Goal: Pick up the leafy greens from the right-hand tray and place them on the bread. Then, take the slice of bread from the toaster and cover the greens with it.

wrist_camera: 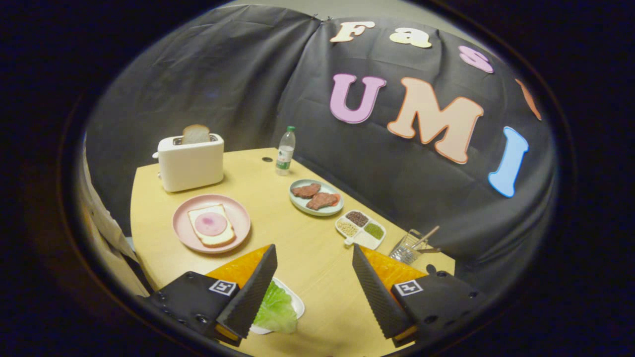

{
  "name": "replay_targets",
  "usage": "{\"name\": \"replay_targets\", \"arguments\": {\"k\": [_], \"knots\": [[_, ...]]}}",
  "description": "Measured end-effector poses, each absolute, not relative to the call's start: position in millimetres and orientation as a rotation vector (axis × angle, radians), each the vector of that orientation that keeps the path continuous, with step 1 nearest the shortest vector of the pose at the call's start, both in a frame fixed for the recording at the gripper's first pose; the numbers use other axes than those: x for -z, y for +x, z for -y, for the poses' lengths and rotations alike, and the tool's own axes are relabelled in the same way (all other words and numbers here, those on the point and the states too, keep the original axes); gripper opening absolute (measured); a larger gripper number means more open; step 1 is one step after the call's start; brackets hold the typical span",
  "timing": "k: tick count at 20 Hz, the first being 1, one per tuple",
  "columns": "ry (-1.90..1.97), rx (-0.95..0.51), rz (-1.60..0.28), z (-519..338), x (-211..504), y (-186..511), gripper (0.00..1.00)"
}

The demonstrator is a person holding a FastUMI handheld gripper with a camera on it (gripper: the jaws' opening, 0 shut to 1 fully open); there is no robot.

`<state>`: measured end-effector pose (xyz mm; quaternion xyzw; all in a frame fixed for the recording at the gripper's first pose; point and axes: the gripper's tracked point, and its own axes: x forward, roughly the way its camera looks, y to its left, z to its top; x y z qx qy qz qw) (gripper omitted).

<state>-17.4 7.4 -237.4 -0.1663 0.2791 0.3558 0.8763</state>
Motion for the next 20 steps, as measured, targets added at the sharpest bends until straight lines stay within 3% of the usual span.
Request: {"name": "replay_targets", "arguments": {"k": [11,20], "knots": [[-0.518,-1.001,-0.851,-24.9,334.7,-75.8,0.99],[-0.562,-1.031,-1.066,-13.0,396.4,-113.0,0.99]]}}
